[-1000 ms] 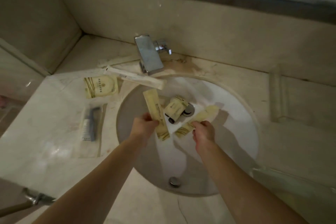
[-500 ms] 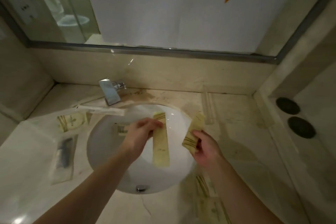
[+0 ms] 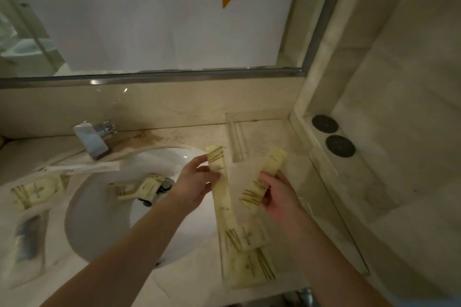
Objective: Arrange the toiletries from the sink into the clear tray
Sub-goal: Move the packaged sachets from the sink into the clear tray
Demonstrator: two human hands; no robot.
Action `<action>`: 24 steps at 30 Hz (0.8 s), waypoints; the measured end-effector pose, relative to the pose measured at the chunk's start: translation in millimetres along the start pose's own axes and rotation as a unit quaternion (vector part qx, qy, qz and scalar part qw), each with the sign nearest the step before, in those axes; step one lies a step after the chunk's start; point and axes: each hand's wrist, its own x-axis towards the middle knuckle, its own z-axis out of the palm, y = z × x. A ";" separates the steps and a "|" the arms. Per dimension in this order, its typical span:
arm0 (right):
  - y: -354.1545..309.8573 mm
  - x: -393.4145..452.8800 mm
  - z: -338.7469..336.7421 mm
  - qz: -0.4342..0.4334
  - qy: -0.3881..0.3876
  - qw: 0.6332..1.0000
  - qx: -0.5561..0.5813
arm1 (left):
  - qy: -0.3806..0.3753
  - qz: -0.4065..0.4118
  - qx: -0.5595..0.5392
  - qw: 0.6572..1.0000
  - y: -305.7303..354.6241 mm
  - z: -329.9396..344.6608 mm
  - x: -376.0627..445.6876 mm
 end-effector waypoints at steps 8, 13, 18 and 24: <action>2.2 -4.2 -40.4 0.026 0.083 0.995 0.055 | 0.096 -0.075 -0.091 0.988 -23.0 15.2 18.5; 17.0 -3.2 -63.9 0.011 0.130 0.990 0.045 | 0.158 -0.084 -0.047 0.983 -36.4 0.3 27.1; 30.4 -1.9 -80.3 0.033 0.175 0.983 0.039 | 0.160 -0.043 -0.062 0.984 -40.3 -8.9 25.5; 50.6 -2.1 -76.3 0.114 0.177 0.977 0.035 | 0.142 -0.055 -0.061 0.986 -41.3 -17.4 19.7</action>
